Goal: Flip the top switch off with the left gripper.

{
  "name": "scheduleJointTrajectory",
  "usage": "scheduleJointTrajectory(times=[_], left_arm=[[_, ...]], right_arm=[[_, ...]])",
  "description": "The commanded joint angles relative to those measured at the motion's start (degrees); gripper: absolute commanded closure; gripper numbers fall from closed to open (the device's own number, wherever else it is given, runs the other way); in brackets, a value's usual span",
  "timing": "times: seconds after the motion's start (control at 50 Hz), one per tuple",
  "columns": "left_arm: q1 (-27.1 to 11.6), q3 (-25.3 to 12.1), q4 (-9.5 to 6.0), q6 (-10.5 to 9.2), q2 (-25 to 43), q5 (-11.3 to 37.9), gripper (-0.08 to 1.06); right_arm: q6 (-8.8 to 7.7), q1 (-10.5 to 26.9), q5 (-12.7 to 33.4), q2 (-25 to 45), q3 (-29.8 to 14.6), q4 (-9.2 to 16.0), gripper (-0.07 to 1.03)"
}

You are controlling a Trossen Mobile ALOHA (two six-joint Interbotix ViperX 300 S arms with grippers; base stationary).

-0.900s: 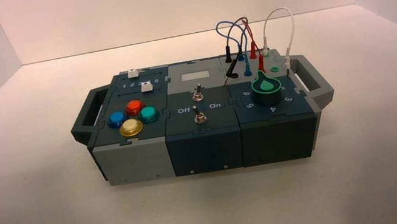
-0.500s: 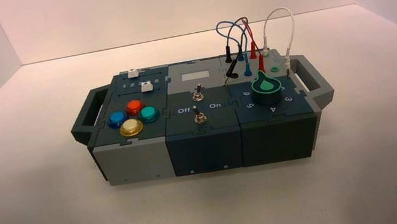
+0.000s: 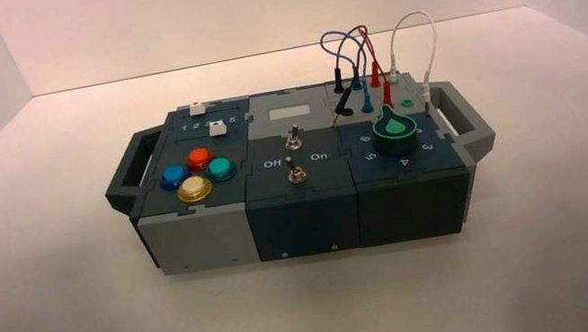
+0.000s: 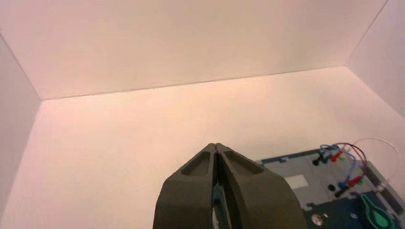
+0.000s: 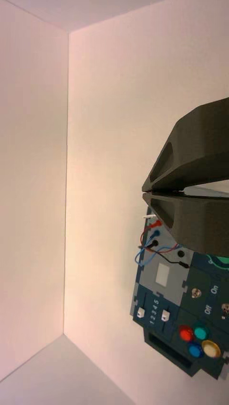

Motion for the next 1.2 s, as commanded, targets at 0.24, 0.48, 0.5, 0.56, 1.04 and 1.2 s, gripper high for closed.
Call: scheduleJointTrajectory(times=[0.24,0.48,0.5,0.56,1.04,1.2], left_arm=[[-4.2,-1.4,-0.62,-1.14,1.6,2.5,1.01],[-6.7,-2.8,-0.70,-3.34,3.3,5.4,1.01],[-6.9,-3.0,-0.70,-3.43,3.8,5.8,1.01],[-7.7,-3.6,-0.88,-3.60,4.7,6.7,1.01],[-18.8,-11.2,-1.32,-8.96,20.0,9.2,1.01],[-21.1,-12.8,-1.32,-10.28,23.5,9.8,1.01]], right_arm=[[0.97,0.3,0.0,5.1,-2.0,2.8,0.99],[1.05,0.2,1.6,9.7,-2.1,4.8,0.99],[1.05,0.2,1.9,10.3,-2.2,4.9,0.99],[1.05,0.3,2.6,11.7,-2.4,5.2,0.99],[1.14,0.3,5.0,28.9,-3.6,7.4,0.99],[1.05,1.8,4.7,34.1,-4.1,8.5,0.99]])
